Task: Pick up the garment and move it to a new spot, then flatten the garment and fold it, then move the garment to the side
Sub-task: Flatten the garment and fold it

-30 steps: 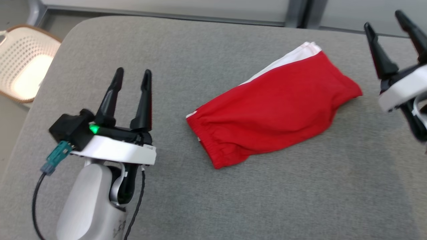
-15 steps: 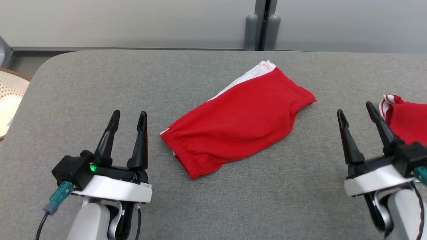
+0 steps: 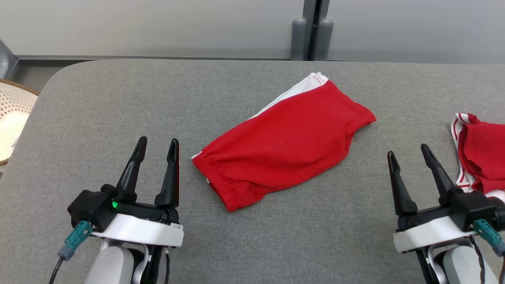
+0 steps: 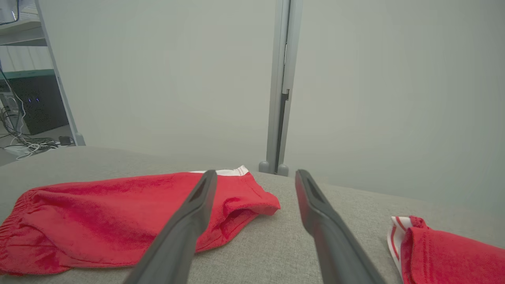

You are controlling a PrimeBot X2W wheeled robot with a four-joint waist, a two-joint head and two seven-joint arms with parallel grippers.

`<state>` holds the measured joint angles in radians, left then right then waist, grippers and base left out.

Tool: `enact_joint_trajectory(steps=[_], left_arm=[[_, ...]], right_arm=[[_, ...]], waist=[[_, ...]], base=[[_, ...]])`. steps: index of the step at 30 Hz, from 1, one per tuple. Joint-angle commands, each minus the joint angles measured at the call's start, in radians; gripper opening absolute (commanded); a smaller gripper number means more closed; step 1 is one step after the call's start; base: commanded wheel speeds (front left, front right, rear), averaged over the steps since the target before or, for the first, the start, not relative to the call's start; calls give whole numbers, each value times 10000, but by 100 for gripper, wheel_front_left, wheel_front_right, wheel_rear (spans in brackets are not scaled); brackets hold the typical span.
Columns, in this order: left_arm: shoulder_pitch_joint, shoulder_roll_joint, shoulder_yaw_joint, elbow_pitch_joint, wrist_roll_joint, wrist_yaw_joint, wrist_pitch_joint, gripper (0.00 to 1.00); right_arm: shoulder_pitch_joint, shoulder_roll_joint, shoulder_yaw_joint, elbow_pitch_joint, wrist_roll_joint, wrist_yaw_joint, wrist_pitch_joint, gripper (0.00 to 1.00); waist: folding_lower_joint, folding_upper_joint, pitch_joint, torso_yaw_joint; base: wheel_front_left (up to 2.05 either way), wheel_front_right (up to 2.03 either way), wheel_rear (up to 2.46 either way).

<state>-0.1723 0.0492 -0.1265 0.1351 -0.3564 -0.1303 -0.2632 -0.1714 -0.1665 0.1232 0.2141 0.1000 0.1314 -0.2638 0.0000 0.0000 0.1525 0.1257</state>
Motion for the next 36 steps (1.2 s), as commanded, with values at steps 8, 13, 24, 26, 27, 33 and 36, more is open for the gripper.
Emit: enact_joint_trajectory(steps=[8, 13, 24, 26, 27, 33, 36], left_arm=[[-270, 36, -398, -90, -126, -3, -14, 100], [-552, 33, -699, -53, -264, -3, -14, 100], [-958, 34, -1184, -105, -658, 87, -14, 100], [-998, 34, -1225, -105, -700, 107, -14, 100], [-1013, 32, -1247, -98, -729, 113, -14, 100], [-1061, 32, -1390, -134, -859, 162, -14, 100], [-1089, 32, -1481, -170, -922, 193, -14, 100]], right_arm=[[-981, 495, -468, 931, 1226, -15, 1476, 100], [-1839, 789, -993, 1391, 2220, -11, 2769, 100], [-3327, 1074, -2817, 2786, 2783, -11, 4979, 100], [-3613, 1098, -3253, 3095, 2599, -11, 5275, 100], [-3735, 1116, -3485, 3248, 2567, -11, 5390, 100], [-4466, 1176, -4178, 3996, 2490, -9, 6016, 100], [-4789, 1186, -4366, 4365, 2285, -9, 6270, 100]], waist=[[0, 0, 598, 480], [0, 0, 1116, 859], [0, 0, 1767, 1773], [0, 0, 1809, 1919], [0, 0, 1822, 1989], [0, 0, 1942, 2298], [0, 0, 2052, 2428]], base=[[0, 0, 0], [0, 0, 0], [0, 0, 0], [0, 0, 0], [0, 0, 0], [0, 0, 0], [0, 0, 0]])
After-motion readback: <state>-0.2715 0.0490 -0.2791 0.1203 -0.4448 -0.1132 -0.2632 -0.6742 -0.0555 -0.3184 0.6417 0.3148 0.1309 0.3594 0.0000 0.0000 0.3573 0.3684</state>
